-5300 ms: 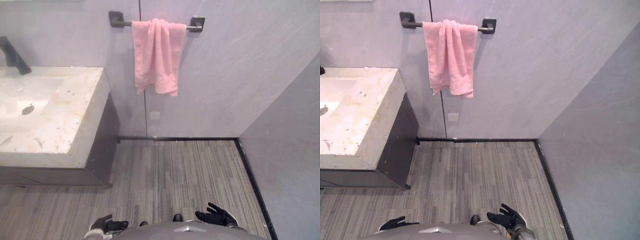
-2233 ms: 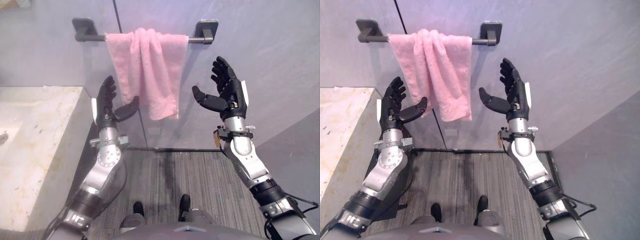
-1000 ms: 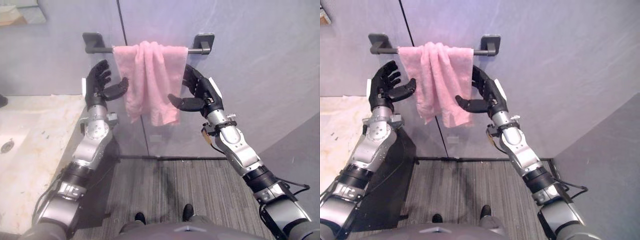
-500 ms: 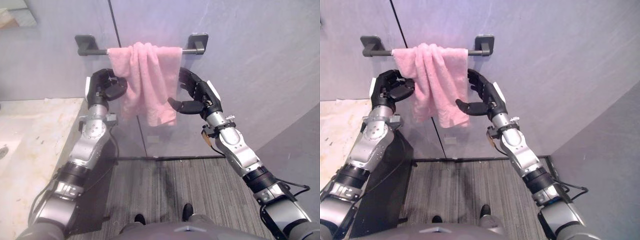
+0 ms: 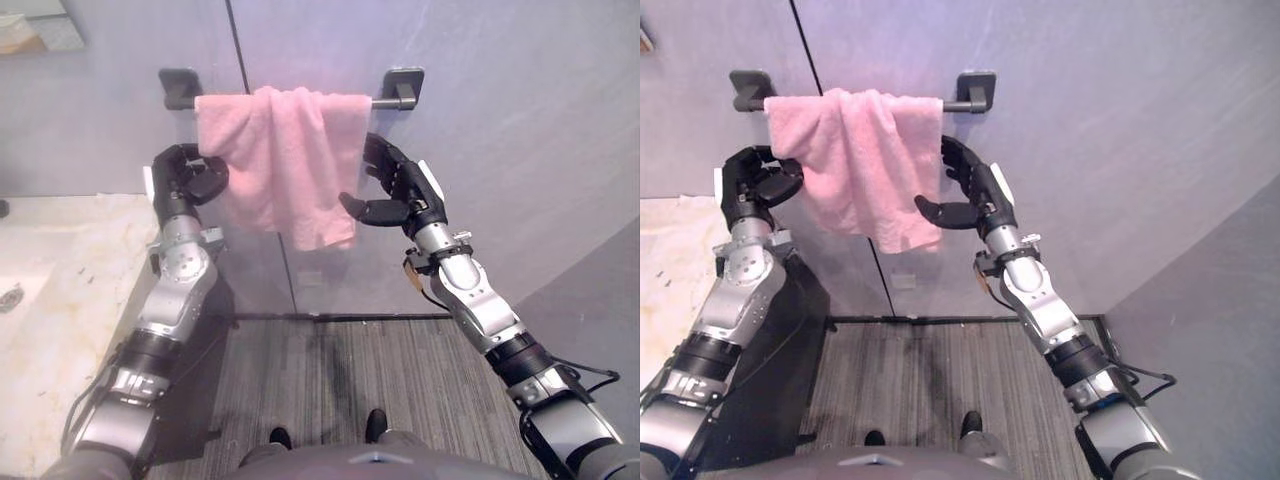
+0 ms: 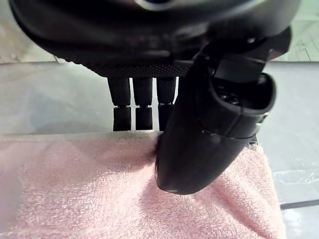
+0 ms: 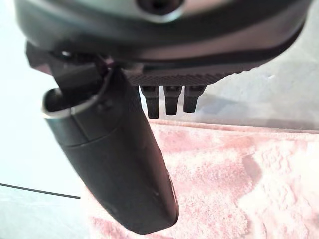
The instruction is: Organize the bathroom.
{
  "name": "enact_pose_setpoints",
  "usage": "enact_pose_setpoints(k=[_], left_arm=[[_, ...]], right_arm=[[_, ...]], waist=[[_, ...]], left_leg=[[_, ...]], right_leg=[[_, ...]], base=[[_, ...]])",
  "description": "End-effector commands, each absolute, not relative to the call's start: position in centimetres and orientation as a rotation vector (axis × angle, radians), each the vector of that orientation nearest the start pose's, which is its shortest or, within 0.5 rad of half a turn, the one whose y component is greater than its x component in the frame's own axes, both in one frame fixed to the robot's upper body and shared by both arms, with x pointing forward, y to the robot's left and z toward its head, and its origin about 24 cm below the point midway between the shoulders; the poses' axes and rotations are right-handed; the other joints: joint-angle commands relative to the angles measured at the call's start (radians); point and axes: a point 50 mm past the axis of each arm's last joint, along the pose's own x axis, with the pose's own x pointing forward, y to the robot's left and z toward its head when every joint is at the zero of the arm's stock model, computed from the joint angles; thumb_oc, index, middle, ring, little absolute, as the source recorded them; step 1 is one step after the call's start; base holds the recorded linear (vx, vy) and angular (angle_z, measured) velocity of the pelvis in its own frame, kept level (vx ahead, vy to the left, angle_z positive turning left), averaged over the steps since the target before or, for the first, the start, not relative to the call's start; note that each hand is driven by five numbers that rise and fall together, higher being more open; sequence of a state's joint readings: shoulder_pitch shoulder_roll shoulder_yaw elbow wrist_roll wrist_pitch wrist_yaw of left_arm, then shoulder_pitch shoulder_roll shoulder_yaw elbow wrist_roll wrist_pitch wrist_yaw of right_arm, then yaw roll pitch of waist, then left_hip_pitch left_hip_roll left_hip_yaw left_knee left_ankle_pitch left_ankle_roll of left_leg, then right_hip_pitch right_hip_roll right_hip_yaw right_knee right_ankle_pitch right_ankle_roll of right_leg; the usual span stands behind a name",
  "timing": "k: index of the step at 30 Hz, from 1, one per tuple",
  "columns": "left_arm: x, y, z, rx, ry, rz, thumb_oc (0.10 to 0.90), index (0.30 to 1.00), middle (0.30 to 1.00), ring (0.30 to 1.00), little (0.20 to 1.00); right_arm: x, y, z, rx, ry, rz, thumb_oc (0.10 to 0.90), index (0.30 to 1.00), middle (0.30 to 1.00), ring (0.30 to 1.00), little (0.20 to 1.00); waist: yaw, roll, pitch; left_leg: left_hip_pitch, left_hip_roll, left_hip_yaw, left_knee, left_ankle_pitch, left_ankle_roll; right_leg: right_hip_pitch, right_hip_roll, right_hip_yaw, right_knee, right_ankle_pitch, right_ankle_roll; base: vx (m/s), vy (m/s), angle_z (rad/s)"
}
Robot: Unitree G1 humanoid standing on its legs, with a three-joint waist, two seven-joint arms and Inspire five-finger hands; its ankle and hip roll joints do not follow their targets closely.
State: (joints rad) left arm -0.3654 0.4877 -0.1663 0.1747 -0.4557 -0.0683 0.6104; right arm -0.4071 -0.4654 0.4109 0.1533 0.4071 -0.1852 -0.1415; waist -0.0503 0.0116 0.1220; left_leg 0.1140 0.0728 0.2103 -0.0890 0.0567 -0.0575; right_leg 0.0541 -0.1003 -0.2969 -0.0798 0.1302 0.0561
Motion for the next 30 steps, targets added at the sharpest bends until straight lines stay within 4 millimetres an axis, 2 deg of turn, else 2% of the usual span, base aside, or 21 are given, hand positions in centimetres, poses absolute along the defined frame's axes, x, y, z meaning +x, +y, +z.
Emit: enact_pose_setpoints(k=[1,9,11,12,19,30], left_arm=[[31.4,22.9,16.2,0.067,-0.453,0.462,0.400,0.300,0.300,0.300,0.300],[32.1,22.4,16.3,0.097,-0.437,0.406,0.400,0.300,0.300,0.300,0.300],[32.3,22.2,16.4,0.108,-0.435,0.393,0.400,0.300,0.300,0.300,0.300],[32.4,22.1,16.4,0.109,-0.435,0.388,0.400,0.300,0.300,0.300,0.300],[32.2,22.6,16.2,0.115,-0.446,0.413,0.400,0.300,0.300,0.300,0.300],[31.1,23.8,15.4,0.102,-0.449,0.485,0.400,0.300,0.300,0.300,0.300]], right_arm=[[31.2,-12.5,17.8,-0.009,-0.592,0.278,0.800,0.900,0.900,0.900,0.900],[32.1,-11.2,20.0,0.012,-0.621,0.295,0.800,0.900,0.900,0.900,0.900],[32.3,-10.9,20.6,0.015,-0.634,0.277,0.569,0.554,0.554,0.554,0.554],[32.3,-11.0,20.8,0.015,-0.646,0.263,0.400,0.300,0.300,0.300,0.300],[32.2,-11.6,20.2,0.005,-0.643,0.203,0.400,0.300,0.300,0.300,0.300],[31.0,-13.9,15.8,0.047,-0.514,0.154,0.400,0.300,0.300,0.300,0.300]], waist=[[0.008,-0.006,-0.071],[0.021,-0.008,-0.077],[0.024,-0.009,-0.079],[0.025,-0.010,-0.080],[0.020,-0.008,-0.080],[-0.002,-0.003,-0.072]], left_leg=[[0.034,-0.100,0.013,0.002,-0.099,0.067],[0.034,-0.098,0.008,0.002,-0.094,0.061],[0.033,-0.098,0.006,0.002,-0.094,0.061],[0.033,-0.098,0.005,0.002,-0.094,0.060],[0.032,-0.096,0.011,0.002,-0.094,0.062],[0.033,-0.093,0.022,0.002,-0.094,0.064]], right_leg=[[0.058,0.025,0.024,0.060,-0.161,0.069],[0.062,0.027,0.013,0.060,-0.159,0.066],[0.063,0.027,0.012,0.059,-0.160,0.065],[0.062,0.027,0.011,0.059,-0.159,0.066],[0.058,0.028,0.017,0.058,-0.158,0.065],[0.054,0.030,0.030,0.054,-0.154,0.065]], base=[[0.00,0.000,0.00],[0.00,-0.004,0.01],[0.00,0.000,0.00],[0.00,0.000,0.00],[0.00,-0.002,0.01],[0.00,0.000,0.00]])
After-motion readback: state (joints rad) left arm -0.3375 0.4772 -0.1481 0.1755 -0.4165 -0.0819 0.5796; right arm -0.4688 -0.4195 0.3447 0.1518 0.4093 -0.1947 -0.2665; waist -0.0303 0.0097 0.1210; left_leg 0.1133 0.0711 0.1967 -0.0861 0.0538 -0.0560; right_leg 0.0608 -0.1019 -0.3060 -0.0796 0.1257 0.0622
